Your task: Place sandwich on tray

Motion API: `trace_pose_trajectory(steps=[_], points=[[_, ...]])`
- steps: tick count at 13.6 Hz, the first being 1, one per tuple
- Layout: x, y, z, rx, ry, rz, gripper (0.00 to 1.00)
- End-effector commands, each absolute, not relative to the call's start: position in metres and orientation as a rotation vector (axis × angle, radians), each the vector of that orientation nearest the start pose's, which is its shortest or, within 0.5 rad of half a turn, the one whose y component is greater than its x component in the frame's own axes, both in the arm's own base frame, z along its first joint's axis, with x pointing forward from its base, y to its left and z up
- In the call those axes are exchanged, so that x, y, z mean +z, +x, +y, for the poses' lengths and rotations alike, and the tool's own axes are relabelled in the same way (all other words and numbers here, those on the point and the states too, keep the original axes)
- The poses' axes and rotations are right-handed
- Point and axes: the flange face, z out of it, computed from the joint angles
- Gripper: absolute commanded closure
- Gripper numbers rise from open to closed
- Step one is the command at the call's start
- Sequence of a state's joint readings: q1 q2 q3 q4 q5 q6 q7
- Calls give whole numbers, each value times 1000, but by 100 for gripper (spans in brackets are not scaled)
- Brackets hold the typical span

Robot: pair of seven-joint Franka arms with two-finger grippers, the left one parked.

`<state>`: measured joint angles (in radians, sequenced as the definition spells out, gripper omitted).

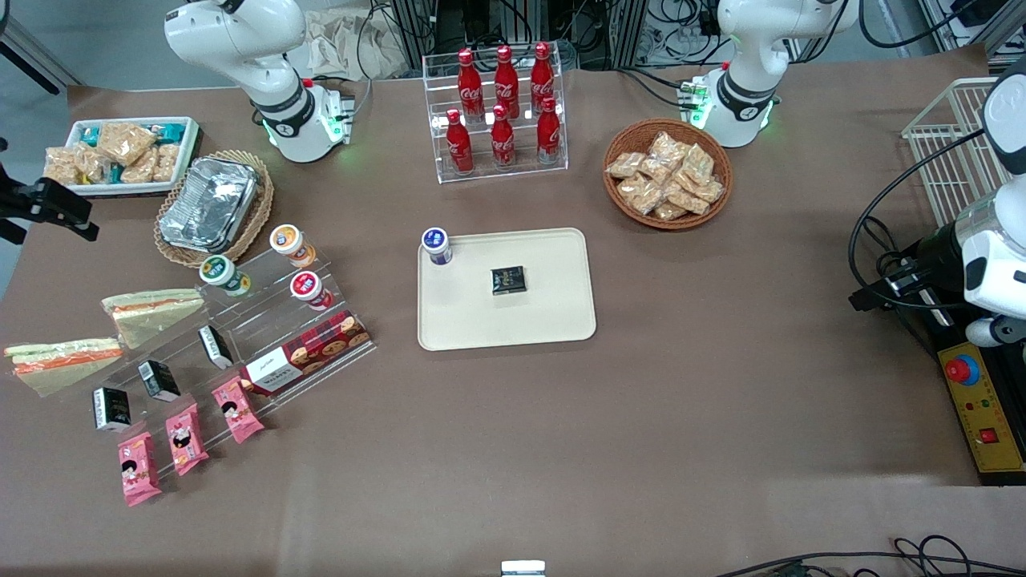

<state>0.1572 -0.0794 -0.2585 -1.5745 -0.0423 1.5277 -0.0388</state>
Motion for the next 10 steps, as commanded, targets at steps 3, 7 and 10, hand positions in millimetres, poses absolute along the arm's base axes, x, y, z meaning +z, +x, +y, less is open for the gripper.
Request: trace_pose_trajectory(steps=[3, 7, 10], points=[[659, 525, -106, -100, -3130, 555, 3], [637, 536, -148, -99, -3045, 960, 3], [607, 550, -179, -89, -2937, 1269, 3]])
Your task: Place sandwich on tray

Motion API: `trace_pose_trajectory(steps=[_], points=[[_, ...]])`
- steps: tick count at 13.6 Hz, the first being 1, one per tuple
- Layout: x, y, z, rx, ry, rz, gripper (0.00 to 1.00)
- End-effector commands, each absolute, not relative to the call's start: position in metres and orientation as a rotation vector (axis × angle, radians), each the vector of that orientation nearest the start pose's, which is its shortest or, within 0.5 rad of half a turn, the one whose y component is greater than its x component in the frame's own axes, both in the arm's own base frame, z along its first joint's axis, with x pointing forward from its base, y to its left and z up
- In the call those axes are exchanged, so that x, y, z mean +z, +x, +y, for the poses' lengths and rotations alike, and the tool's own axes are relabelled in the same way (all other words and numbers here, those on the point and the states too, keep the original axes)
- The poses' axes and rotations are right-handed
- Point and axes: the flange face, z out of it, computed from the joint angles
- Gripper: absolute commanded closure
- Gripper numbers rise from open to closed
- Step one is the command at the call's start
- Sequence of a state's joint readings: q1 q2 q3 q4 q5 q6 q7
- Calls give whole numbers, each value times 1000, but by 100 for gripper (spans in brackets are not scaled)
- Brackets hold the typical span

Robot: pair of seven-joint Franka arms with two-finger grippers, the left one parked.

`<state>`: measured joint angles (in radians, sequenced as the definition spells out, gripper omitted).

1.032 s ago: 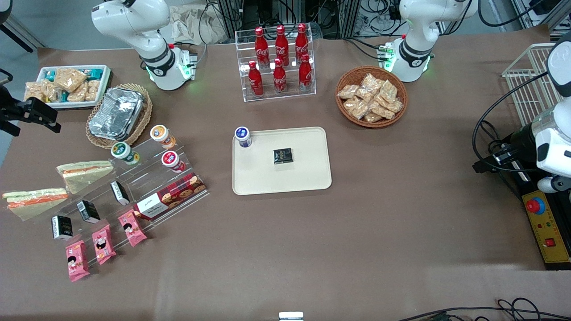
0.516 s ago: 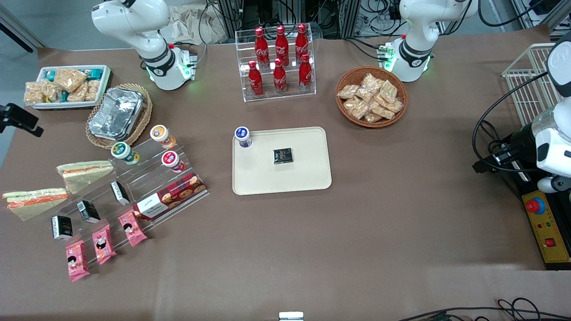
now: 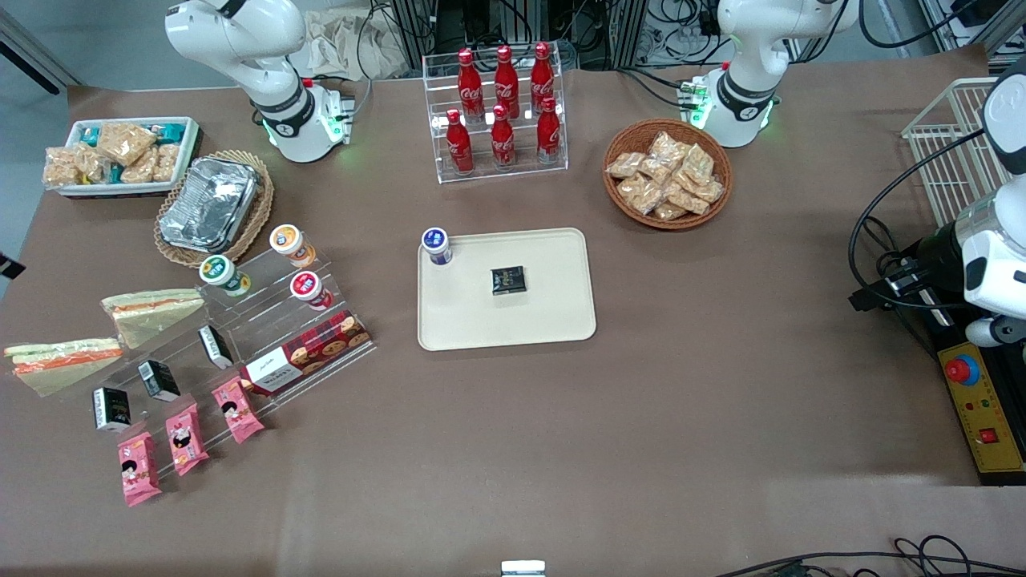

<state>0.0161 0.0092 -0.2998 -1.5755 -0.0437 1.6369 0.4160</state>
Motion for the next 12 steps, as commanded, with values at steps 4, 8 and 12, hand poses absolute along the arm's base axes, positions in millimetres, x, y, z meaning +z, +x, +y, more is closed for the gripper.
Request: trace_pose_trajectory(steps=[4, 8, 12], points=[[567, 568, -208, -74, -2818, 1565, 3], [528, 591, -233, -110, -2753, 1714, 4], [492, 606, -258, -138, -2515, 1896, 3]])
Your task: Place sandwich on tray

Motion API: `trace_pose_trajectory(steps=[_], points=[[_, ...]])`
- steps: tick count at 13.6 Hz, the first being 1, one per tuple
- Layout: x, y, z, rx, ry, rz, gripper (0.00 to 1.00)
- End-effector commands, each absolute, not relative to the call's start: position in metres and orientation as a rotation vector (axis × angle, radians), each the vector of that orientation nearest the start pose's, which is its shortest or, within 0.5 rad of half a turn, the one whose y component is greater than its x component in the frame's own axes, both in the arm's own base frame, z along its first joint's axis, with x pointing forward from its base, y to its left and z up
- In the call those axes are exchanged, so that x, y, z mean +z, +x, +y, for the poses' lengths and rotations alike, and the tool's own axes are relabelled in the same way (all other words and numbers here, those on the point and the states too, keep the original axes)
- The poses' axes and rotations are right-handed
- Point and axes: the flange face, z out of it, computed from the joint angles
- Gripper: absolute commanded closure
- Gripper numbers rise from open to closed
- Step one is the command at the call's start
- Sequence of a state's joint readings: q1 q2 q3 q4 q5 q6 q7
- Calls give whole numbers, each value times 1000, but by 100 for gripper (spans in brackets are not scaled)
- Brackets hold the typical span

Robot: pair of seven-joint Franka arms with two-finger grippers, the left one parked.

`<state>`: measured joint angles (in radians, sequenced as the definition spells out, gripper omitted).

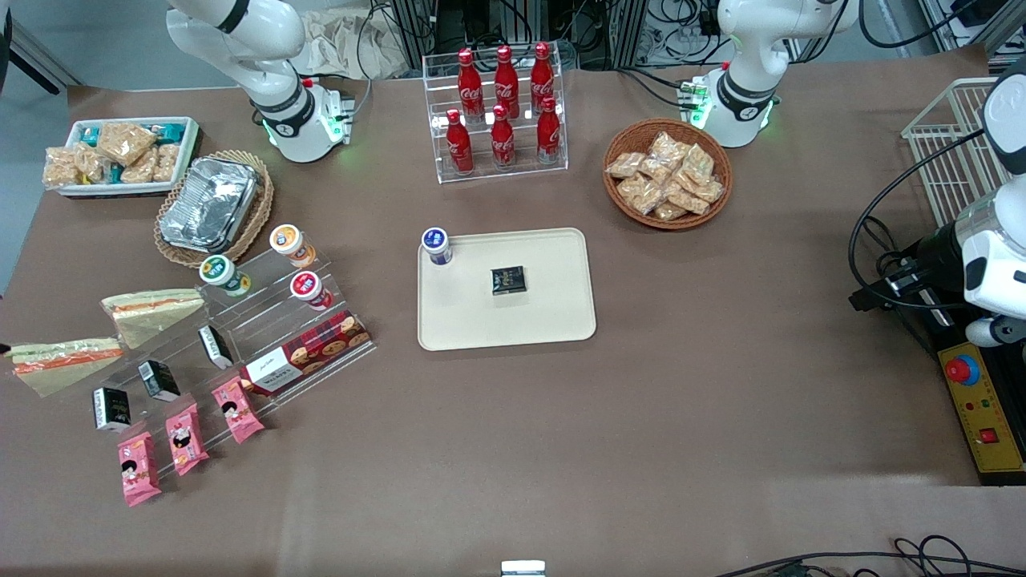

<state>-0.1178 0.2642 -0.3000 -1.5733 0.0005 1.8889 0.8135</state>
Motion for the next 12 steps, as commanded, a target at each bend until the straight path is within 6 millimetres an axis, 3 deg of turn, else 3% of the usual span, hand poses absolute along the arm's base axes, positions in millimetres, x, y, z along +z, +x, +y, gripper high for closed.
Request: trace_pose_trajectory(steps=[1, 6, 12], points=[[482, 610, -258, -131, -2519, 1898, 3], [433, 619, -269, -64, -2549, 1913, 3], [406, 613, -283, 2, -2535, 1947, 3]])
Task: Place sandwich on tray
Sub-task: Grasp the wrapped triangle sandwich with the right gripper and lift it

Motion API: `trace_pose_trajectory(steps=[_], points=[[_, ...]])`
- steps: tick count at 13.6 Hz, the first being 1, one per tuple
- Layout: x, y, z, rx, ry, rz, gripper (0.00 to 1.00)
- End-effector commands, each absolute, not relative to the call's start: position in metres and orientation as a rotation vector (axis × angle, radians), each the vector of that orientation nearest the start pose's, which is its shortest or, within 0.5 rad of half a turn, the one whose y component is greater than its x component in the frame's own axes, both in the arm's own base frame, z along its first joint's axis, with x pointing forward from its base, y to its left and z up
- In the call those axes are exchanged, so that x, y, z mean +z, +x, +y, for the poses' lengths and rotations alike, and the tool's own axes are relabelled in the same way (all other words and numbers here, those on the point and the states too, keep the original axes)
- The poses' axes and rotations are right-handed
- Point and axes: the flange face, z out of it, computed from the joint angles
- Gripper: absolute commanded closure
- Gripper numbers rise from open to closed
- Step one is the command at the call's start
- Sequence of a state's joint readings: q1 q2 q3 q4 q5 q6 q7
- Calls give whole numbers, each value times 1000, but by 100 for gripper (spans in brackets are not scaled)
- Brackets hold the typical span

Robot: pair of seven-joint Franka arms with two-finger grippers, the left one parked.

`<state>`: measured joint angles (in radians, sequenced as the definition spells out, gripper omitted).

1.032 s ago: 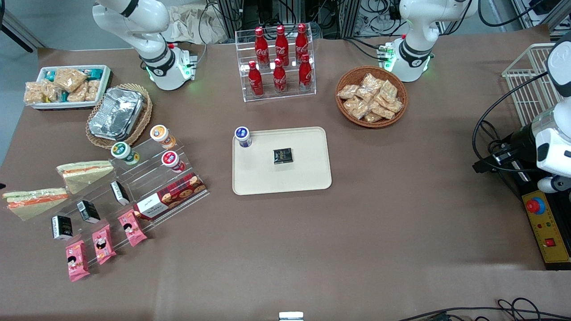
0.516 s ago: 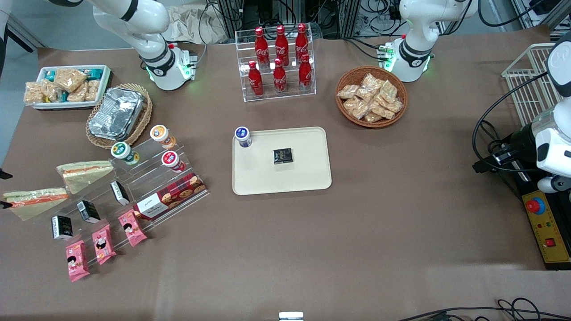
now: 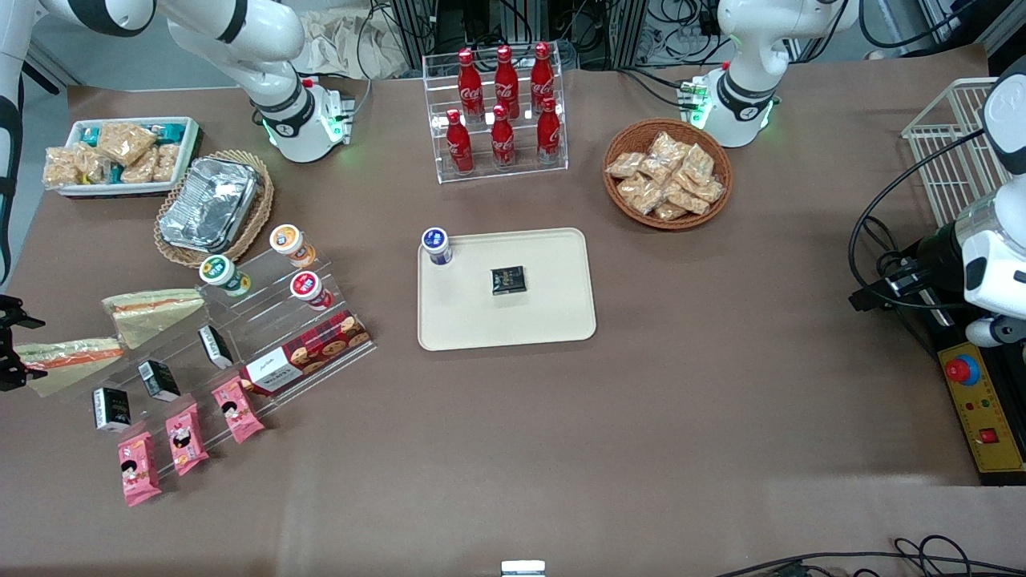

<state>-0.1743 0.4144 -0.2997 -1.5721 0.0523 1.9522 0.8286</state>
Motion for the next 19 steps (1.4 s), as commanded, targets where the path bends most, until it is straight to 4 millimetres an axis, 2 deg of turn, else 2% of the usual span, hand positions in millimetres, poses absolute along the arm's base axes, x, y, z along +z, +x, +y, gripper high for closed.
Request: trace_pose_trajectory(steps=[1, 11, 12, 15, 16, 19], points=[[405, 612, -285, 2, -2536, 1947, 3], [371, 621, -296, -67, -2562, 1926, 4], [369, 621, -296, -69, -2567, 1919, 10], [367, 619, -295, -55, -2630, 1831, 55], [366, 617, -299, -50, -2615, 1835, 61], [372, 615, -302, -49, -2666, 1704, 63]])
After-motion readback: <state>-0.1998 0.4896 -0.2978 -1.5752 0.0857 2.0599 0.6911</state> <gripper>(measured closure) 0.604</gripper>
